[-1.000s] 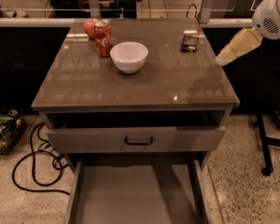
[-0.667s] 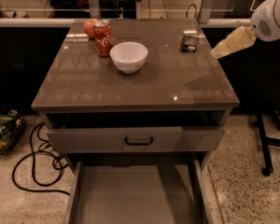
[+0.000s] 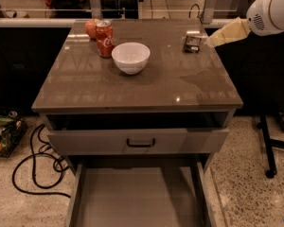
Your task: Place rxbar chocolate into middle drawer
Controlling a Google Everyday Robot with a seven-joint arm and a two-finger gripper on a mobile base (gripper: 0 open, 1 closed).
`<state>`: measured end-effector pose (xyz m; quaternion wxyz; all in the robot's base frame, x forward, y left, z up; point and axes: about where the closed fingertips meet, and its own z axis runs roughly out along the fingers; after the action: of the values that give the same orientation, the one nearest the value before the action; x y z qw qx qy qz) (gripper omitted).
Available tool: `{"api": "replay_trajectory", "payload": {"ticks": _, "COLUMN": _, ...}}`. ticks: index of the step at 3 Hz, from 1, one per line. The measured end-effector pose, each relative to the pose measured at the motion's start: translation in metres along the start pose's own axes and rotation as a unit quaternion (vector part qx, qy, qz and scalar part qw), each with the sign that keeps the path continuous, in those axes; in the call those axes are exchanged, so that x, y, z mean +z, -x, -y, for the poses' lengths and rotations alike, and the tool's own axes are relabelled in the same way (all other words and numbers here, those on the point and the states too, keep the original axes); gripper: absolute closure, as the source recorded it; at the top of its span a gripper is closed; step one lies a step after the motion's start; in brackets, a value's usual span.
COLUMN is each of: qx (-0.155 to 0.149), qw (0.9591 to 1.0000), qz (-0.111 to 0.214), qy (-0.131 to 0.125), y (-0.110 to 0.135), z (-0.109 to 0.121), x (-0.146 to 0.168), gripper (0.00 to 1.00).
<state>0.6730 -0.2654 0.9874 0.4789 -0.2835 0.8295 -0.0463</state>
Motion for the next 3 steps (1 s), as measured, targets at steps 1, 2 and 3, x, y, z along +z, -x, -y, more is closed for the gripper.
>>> {"api": "replay_trajectory", "payload": {"ticks": 1, "qx": 0.017, "qw": 0.9997, "qz": -0.018, "qy": -0.006, "y": 0.002, "z": 0.002, "x": 0.025, "gripper": 0.00}}
{"api": "replay_trajectory", "payload": {"ticks": 2, "qx": 0.061, "qw": 0.9973, "qz": -0.040, "qy": -0.009, "y": 0.013, "z": 0.004, "x": 0.079, "gripper": 0.00}}
{"api": "replay_trajectory", "payload": {"ticks": 3, "qx": 0.107, "qw": 0.9928, "qz": -0.052, "qy": -0.015, "y": 0.021, "z": 0.003, "x": 0.125, "gripper": 0.00}}
